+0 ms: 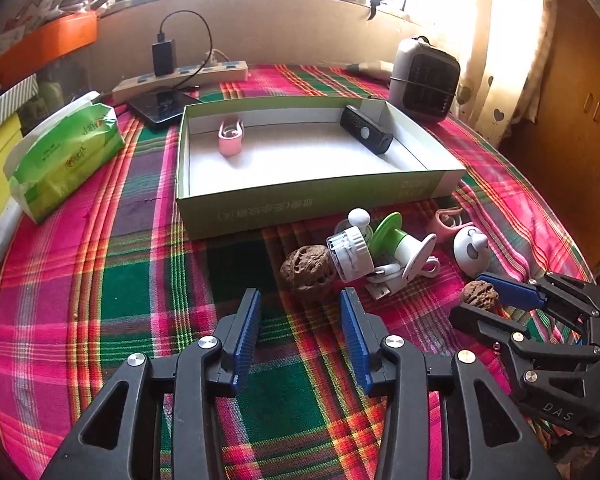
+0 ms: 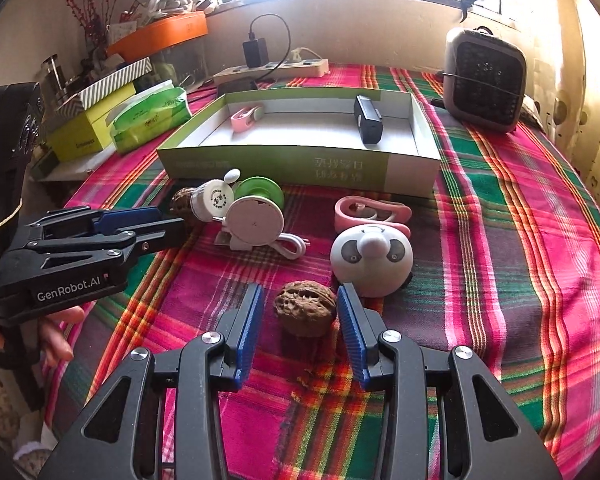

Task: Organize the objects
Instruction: 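Close the right gripper on a walnut while the left gripper grasps another walnut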

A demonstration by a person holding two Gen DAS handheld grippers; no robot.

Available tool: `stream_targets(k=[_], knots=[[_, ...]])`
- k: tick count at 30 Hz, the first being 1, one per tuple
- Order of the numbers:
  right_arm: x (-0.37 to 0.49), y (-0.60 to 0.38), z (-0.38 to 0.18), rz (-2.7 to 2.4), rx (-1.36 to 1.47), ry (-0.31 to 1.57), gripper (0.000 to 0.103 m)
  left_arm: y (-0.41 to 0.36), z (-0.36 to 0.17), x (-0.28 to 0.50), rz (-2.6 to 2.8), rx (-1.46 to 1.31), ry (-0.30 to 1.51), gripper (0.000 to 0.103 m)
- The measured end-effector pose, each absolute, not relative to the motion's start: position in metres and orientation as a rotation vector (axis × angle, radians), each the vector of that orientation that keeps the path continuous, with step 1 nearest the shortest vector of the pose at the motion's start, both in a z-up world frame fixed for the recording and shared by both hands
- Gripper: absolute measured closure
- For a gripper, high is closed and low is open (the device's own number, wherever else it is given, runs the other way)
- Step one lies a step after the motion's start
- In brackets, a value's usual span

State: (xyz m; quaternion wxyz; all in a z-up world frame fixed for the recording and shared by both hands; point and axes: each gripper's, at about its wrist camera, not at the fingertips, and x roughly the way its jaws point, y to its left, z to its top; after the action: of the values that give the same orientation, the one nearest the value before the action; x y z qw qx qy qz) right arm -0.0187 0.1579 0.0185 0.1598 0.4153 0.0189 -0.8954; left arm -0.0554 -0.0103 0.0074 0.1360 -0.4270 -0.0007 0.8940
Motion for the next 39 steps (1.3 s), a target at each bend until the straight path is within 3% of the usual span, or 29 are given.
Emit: stream_targets(k=[6, 9, 39], knots=[[-0.017, 0.158, 0.018, -2.566, 1.182, 0.081, 0.064, -0.007, 0.007, -0.063, 2.591, -1.237, 0.037, 0.064], [-0.016, 0.160, 0.018, -2.571, 1.184, 0.074, 0.070, -0.007, 0.007, -0.065, 2.591, -1.237, 0.046, 0.064], [-0.016, 0.161, 0.018, -2.561, 1.180, 0.057, 0.070, -0.001, 0.005, -0.078, 2.614, -1.268, 0.069, 0.067]])
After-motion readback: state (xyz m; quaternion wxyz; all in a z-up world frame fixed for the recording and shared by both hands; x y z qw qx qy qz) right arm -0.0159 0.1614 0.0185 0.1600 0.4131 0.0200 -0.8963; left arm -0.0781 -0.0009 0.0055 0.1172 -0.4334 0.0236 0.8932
